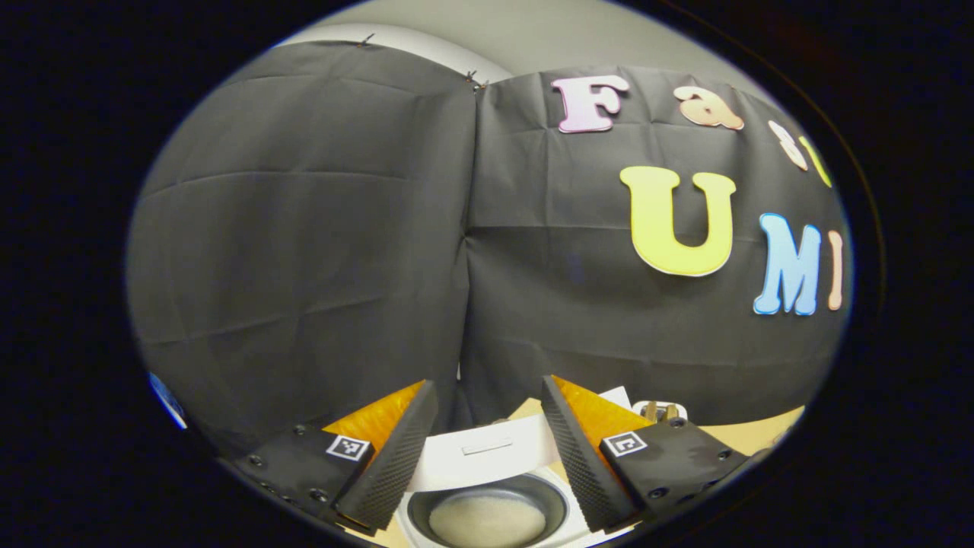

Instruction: Close the left gripper, press the button to open the rice cooker; take a wooden spoon from the chopstick holder with the right hand, scoop a spoonful of rice and pour it into the rice cooker, then put the wooden spoon back into the chopstick holder.

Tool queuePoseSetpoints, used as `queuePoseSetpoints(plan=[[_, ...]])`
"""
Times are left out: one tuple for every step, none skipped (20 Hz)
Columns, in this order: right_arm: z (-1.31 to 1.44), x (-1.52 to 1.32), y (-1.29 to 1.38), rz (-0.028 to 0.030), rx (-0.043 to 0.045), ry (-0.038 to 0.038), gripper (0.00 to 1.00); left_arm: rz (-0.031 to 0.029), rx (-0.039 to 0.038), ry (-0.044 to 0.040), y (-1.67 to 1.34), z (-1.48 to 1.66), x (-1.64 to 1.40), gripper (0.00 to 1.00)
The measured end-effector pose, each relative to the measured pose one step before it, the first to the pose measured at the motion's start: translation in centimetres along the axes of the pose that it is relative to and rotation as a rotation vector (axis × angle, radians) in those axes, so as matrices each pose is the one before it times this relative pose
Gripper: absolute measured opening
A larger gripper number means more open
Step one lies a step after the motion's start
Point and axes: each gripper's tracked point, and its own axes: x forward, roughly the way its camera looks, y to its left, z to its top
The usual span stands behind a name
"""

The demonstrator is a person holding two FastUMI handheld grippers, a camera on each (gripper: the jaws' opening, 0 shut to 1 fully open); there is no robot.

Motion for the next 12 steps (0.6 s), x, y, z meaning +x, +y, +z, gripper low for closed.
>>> queuePoseSetpoints(plan=[[0.04,0.202,-0.437,0.00433,-0.00078,0.00114,0.99,-0.00151,-0.00586,0.00996,-0.327,-0.592,-0.566,0.96],[0.081,0.261,-0.345,0.0053,-0.00018,0.00119,0.99,0.00103,-0.00184,0.00943,-0.25,-0.684,-0.553,0.96],[-0.073,0.155,-0.252,0.00771,0.00137,0.00198,0.99,0.00023,-0.00038,0.00571,-0.249,-0.715,-0.55,0.95],[-0.02,0.217,-0.105,0.01004,0.00139,0.00214,0.99,-0.0002,0.00562,0.00695,-0.386,-0.608,-0.419,0.95],[-0.038,0.155,-0.114,0.00741,-0.00283,0.00213,0.99,-0.00046,0.00363,0.00528,-0.339,-0.732,-0.508,0.95],[0.05,0.171,-0.139,0.00726,-0.00509,0.00159,0.99,-0.00057,0.00164,0.00646,-0.183,-0.668,-0.426,0.96],[0.001,0.137,0.027,0.00905,-0.00505,-0.00128,0.99,0.00113,0.00172,0.00777,-0.143,-0.911,-0.614,0.95],[0.041,0.103,-0.039,0.00729,-0.00559,-0.00043,1.0,0.00624,0.00549,0.01164,-0.019,-0.952,-0.41,0.95],[-0.028,0.031,-0.043,0.00861,-0.00242,-0.00116,1.0,-0.00134,0.00181,0.01384,-0.343,-1.039,-0.378,0.96],[-0.075,0.036,-0.026,0.0095,0.0036,0.00133,0.99,-0.00214,0.00711,0.01721,-0.398,-1.076,-0.364,0.95],[-0.128,0.03,-0.032,0.0075,0.00592,0.00305,0.99,-0.00007,0.00805,0.016,-0.327,-1.04,-0.08,0.96],[-0.149,0.122,-0.066,0.00581,0.00565,0.00411,0.99,0.00046,0.00759,0.01592,-0.234,-0.984,-0.092,0.96]])
